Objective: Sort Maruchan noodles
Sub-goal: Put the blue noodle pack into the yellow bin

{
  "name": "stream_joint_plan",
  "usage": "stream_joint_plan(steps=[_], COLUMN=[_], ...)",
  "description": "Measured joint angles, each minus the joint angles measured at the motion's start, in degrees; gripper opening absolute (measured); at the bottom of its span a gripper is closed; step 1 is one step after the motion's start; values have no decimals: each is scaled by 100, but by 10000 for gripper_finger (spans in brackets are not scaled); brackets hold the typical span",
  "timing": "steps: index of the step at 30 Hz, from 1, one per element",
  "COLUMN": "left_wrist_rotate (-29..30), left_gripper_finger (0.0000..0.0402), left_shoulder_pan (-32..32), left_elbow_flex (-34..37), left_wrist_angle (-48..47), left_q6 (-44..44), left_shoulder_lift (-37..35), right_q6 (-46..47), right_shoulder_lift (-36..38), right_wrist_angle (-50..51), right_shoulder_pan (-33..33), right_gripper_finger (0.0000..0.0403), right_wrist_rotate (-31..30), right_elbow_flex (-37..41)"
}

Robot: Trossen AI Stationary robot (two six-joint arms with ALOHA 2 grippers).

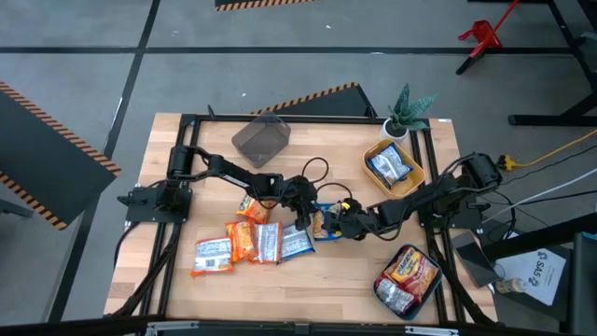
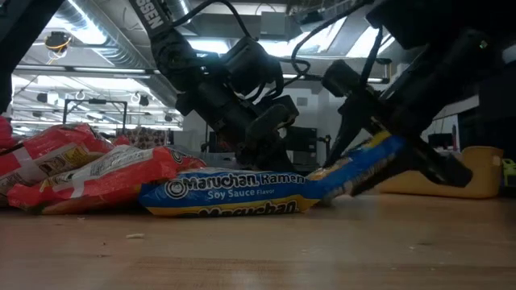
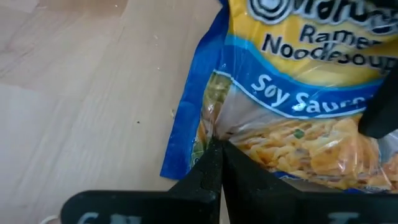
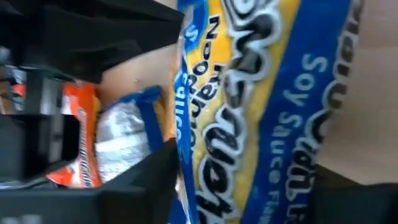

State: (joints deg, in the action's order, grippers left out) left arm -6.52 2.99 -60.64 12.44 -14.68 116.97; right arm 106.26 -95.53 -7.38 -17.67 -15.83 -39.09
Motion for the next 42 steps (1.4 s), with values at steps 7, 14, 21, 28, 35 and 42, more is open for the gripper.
stream_joint_plan(steps=[7, 14, 21, 28, 35, 42], left_wrist_rotate=[-162, -304, -109, 566, 570, 553], left_gripper_finger=[0, 0, 0, 0, 0, 0], left_shoulder_pan=[23, 219, 394, 419, 419, 440], left_elbow_flex=[11, 21, 20, 21, 9, 7], left_wrist_angle=[-153, -971, -1516, -1493, -1491, -1622], left_q6=[-37, -59, -85, 179, 338, 478], left_shoulder_lift=[-124, -1085, -2144, -2712, -2707, -2708], right_q6=[5, -130, 132, 901, 1926, 2891], right_shoulder_lift=[1, 233, 1450, 3167, 4363, 4544], right_wrist_angle=[-243, -22, 1733, 4190, 6739, 9647], right_shoulder_pan=[-1, 11, 11, 11, 11, 11], right_gripper_finger=[91, 91, 91, 91, 91, 91], right_wrist_rotate=[-288, -598, -1496, -2475, -2174, -1554], right_elbow_flex=[2, -4, -15, -20, -83, -1079])
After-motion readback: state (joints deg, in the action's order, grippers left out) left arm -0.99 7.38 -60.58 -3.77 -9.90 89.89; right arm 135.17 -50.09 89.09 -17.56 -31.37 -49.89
